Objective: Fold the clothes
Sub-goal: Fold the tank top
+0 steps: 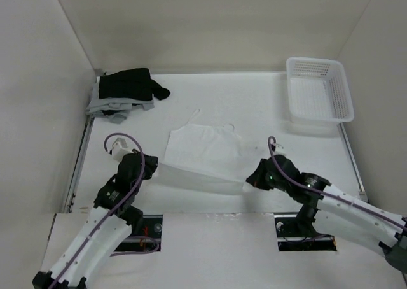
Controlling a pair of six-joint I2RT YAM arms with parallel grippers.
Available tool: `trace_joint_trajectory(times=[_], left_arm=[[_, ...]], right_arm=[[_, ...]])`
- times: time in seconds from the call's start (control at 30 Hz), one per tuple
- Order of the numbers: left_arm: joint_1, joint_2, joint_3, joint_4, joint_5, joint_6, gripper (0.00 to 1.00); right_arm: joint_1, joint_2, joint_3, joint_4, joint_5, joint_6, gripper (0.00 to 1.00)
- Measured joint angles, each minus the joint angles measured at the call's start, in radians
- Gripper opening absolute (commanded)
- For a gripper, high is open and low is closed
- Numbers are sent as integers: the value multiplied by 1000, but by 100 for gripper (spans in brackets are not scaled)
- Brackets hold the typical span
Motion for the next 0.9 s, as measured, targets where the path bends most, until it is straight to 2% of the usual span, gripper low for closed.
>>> trace_joint_trajectory(times=[0.17, 0.37, 0.57, 0.77, 0.8, 0.83, 0.9], left_arm=[[41, 333, 58, 287, -18, 46, 5], [108, 709, 190, 565, -12, 101, 5], [156, 954, 310, 730, -27, 152, 6], [167, 1165, 418, 825, -27, 176, 8], [167, 1204, 444, 835, -26, 178, 11], [169, 1249, 473, 846, -25, 180, 20], [177, 1317, 512, 859, -17, 183, 32]], right_arm=[[-223, 240, 177, 124, -27, -150, 1], [-424, 457, 342, 264, -98, -251, 1], [-520, 671, 456, 344, -159, -286, 2], [-588, 877, 561, 396, -203, -291, 3], [-594, 908, 578, 404, -208, -291, 7], [-601, 949, 602, 412, -212, -290, 12], [-607, 1018, 641, 427, -216, -285, 27]])
